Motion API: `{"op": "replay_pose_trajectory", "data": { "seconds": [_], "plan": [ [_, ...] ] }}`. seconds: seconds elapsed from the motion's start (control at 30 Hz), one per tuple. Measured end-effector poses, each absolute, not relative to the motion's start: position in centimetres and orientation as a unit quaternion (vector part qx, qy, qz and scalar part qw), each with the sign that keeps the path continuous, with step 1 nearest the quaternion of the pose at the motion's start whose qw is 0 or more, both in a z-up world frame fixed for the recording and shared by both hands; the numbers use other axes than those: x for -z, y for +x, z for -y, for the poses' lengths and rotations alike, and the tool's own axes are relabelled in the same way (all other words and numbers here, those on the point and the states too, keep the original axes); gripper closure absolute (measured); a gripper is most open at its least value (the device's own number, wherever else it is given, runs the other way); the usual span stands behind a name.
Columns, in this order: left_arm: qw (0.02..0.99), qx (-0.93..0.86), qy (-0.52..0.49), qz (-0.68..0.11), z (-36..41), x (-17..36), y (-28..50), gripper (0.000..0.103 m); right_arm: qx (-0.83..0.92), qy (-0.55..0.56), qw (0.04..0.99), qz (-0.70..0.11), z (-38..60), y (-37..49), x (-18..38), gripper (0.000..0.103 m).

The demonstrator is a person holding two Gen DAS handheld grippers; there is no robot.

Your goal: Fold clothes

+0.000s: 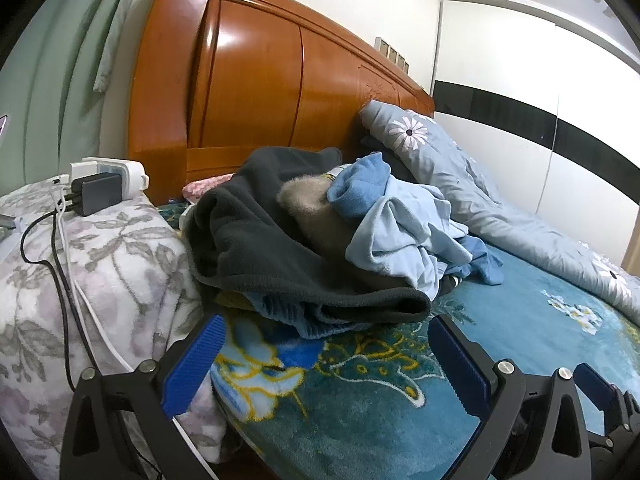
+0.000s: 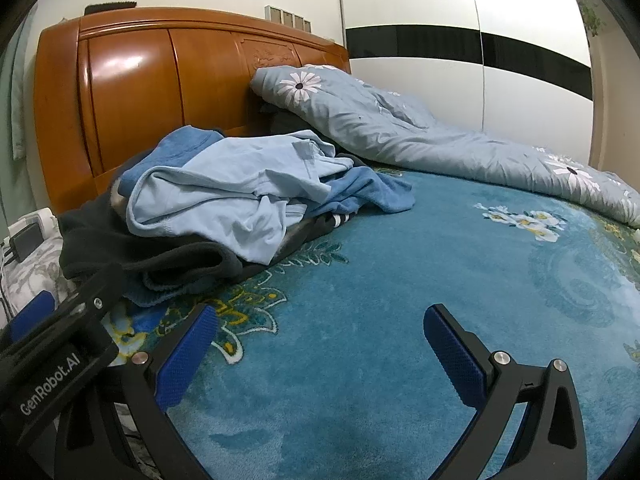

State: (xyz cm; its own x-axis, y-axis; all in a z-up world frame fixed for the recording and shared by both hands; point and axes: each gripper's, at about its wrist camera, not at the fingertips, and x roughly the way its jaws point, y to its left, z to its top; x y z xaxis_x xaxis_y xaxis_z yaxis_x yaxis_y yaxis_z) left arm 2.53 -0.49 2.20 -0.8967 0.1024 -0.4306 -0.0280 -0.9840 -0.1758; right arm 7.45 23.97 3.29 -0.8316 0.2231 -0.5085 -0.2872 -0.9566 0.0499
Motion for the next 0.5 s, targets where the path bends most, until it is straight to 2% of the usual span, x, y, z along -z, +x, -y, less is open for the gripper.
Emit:
{"op": "replay_pose_trajectory", "data": {
  "seconds": [0.27, 0.4, 0.5],
  "plan": [
    [0.046, -0.969, -0.224, 0.091, 0.5, -2.3, 2.3, 0.0, -0.955, -0.254, 0.133, -0.069, -24.2, 7.5, -3.5, 0.0],
    [0.044, -0.97, -0.217, 0.098, 0.7, -2.4, 2.1, 0.0, -0.955, -0.269, 0.101, -0.075, -25.1, 6.6, -3.5, 0.0],
    [0.033, -0.972, -0.203, 0.116, 1.8, -2.6, 2.0, 0.0, -0.962, -0.249, 0.106, -0.035, -26.8, 4.7, -5.4, 0.0]
  ]
}}
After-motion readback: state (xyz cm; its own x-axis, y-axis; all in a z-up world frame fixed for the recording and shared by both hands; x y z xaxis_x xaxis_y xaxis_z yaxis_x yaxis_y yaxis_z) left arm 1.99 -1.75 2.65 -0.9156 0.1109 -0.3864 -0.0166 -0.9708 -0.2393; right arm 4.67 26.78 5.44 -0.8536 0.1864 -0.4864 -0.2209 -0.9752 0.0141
